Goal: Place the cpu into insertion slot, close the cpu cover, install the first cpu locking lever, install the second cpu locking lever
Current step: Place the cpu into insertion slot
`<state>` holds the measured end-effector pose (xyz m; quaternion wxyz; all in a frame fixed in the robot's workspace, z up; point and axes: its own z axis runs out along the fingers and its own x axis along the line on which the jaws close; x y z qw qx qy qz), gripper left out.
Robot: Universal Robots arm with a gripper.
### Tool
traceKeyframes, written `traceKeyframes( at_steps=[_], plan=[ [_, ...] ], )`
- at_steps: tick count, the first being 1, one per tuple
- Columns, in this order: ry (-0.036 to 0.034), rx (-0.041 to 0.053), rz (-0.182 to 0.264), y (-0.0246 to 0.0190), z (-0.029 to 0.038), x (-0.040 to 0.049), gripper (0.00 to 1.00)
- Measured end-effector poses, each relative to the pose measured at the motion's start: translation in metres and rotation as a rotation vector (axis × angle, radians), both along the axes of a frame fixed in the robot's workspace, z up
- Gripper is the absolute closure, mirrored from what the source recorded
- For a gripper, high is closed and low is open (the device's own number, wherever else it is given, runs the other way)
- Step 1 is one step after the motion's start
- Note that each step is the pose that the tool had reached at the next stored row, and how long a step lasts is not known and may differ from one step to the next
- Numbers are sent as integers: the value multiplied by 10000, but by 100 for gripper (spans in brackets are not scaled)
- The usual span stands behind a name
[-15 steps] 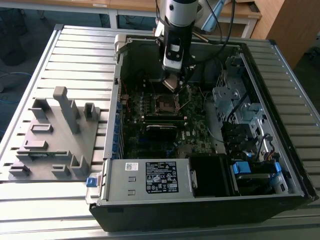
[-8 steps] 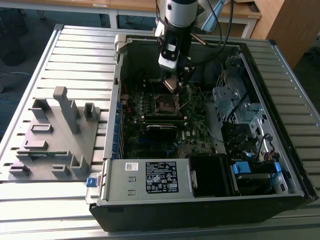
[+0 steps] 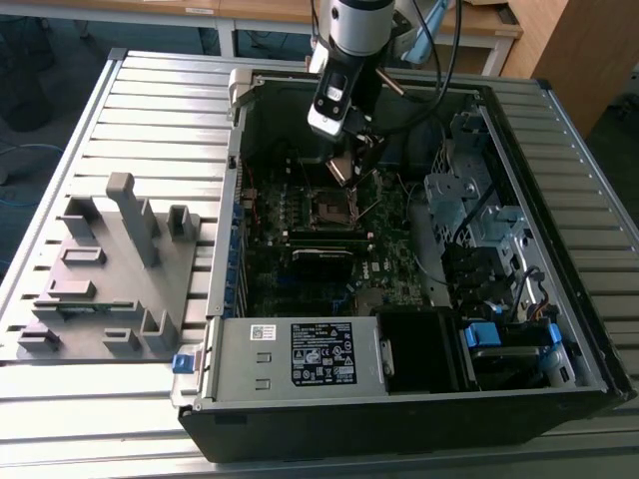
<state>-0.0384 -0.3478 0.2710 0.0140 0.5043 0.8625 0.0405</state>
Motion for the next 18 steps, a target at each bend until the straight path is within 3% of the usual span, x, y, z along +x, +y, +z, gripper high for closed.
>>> traceKeyframes(
  at_steps=[5, 15, 18],
  plan=[
    [1, -1, -724, 0, -8, 0, 46],
    [0, 0, -781, 0, -9, 0, 46],
    [0, 0, -1045, 0, -12, 0, 46]
  ],
)
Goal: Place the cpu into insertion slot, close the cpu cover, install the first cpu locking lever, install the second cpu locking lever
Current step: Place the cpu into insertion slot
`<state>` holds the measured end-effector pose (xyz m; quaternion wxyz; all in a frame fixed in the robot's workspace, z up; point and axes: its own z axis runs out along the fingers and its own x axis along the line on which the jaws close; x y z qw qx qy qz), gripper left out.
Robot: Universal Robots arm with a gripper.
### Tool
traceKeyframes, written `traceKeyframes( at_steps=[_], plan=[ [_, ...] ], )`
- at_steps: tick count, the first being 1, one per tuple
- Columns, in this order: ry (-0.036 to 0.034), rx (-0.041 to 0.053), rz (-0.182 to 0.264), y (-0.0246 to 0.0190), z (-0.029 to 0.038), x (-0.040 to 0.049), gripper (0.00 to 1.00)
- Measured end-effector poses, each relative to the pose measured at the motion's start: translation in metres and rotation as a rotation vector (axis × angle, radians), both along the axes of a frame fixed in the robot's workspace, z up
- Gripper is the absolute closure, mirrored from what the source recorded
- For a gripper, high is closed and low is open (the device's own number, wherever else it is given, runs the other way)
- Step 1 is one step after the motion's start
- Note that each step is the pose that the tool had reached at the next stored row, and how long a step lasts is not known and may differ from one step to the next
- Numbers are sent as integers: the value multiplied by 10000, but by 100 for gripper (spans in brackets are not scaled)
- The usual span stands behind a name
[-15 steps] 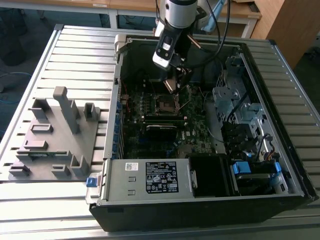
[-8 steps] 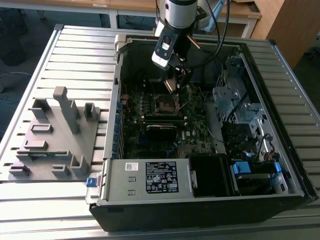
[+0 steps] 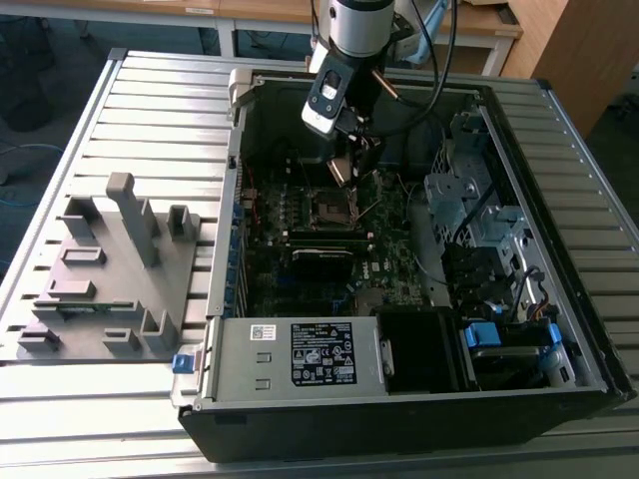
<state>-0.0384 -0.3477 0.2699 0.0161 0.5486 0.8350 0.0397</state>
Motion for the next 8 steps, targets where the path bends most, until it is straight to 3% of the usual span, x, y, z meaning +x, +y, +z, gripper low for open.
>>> traceKeyframes(
  at_steps=[8],
  plan=[
    [0, 0, -1375, 0, -13, 0, 46]
  ],
)
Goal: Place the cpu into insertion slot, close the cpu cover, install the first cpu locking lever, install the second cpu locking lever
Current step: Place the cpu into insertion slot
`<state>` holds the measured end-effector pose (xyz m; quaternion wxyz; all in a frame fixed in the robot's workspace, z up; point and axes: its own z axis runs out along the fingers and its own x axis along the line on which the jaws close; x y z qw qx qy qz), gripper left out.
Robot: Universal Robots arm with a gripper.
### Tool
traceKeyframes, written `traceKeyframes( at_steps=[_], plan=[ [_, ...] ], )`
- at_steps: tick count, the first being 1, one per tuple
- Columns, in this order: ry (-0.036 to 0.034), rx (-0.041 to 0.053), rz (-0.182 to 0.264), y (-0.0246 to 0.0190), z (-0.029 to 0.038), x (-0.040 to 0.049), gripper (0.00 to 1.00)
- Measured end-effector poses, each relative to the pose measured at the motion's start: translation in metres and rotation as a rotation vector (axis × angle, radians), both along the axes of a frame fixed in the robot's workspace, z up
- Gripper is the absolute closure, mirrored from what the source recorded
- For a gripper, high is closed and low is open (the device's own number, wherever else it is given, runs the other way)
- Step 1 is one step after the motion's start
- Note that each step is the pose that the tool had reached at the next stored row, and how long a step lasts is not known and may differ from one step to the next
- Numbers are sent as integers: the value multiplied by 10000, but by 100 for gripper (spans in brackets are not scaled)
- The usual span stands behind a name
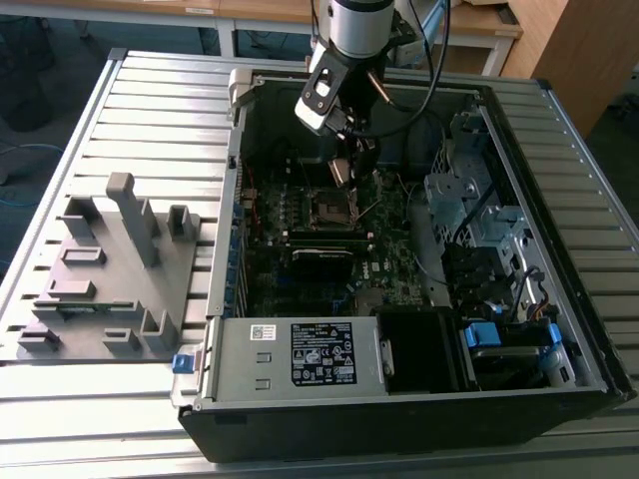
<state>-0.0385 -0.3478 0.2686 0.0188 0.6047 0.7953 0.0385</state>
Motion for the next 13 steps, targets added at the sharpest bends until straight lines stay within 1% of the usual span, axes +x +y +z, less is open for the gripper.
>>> traceKeyframes(
  at_steps=[5, 8, 13],
  plan=[
    [0, 0, -832, 0, -9, 0, 46],
    [1, -1, -1247, 0, -13, 0, 46],
    [0, 0, -1290, 0, -13, 0, 46]
  ],
)
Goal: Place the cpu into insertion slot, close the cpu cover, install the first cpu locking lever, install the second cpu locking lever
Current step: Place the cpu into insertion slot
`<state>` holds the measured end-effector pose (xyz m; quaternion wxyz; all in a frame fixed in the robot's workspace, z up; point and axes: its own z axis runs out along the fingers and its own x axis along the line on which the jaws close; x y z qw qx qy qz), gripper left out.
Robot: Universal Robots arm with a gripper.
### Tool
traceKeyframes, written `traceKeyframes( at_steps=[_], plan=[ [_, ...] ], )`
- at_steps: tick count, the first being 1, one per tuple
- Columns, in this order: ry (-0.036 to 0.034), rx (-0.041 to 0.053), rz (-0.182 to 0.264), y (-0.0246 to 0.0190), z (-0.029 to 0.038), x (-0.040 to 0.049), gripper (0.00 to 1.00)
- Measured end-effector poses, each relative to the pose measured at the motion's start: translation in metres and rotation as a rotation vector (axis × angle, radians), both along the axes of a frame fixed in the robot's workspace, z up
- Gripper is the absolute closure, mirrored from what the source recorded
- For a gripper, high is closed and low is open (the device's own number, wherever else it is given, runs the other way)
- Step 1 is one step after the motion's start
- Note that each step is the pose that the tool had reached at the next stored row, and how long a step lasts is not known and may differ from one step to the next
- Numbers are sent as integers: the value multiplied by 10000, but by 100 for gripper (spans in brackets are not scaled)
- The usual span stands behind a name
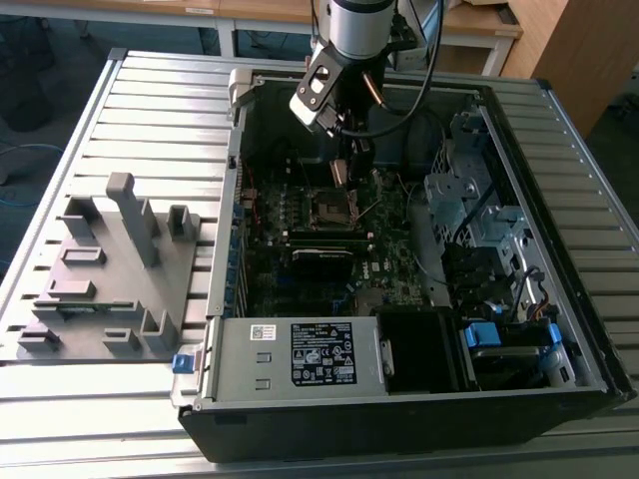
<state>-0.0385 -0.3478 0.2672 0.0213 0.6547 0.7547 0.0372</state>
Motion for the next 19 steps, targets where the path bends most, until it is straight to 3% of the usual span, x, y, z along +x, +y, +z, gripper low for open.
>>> traceKeyframes(
  at_steps=[10, 19],
  plan=[
    [0, 0, -175, 0, -2, 0, 46],
    [1, -1, -1529, 0, -12, -1, 46]
  ],
)
